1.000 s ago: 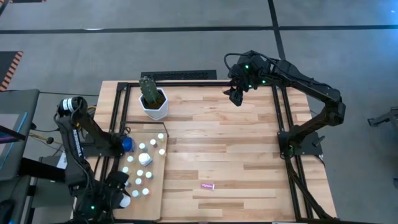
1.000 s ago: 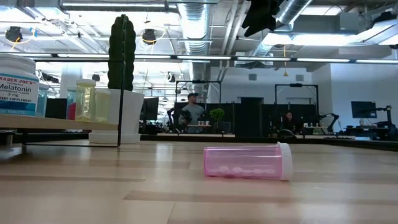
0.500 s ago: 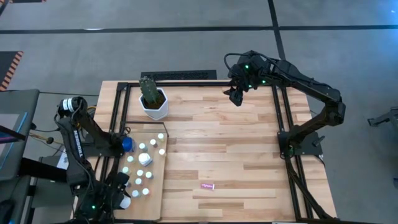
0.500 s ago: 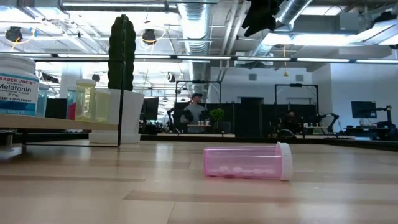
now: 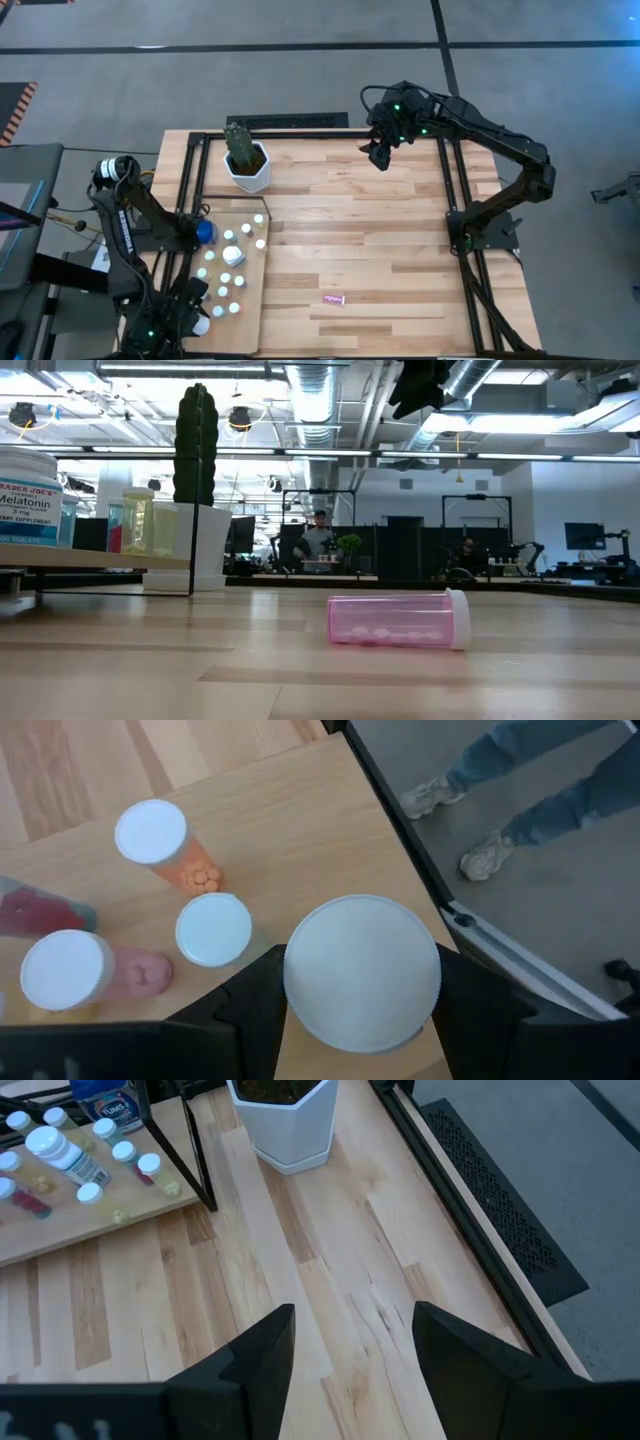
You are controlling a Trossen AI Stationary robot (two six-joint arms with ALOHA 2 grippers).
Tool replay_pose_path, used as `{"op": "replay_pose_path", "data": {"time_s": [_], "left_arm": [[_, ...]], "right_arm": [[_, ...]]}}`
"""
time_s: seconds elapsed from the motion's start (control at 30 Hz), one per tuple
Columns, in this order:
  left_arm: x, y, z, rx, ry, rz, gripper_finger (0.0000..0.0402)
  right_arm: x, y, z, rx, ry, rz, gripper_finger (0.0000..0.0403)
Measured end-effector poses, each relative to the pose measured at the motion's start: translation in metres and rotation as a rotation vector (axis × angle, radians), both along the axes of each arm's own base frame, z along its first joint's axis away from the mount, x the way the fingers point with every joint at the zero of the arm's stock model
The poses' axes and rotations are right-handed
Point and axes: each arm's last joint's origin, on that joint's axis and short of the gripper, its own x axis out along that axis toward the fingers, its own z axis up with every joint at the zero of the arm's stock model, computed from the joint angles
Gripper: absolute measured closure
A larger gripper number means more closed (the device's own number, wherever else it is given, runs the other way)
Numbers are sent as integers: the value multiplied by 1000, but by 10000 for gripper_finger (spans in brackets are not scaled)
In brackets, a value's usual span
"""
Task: Pick and place medicine bottles onto shelf by color
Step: Put the orange pill bottle on the shelf
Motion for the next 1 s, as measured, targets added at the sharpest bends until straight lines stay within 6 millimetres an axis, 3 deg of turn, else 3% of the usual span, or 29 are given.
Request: {"op": "replay_pose_path", "data": {"time_s": [1.0], "left_arm": [[2, 3, -4, 157, -15, -244, 212]], "right_arm": [[0, 0, 0, 0, 0, 0, 179]]}}
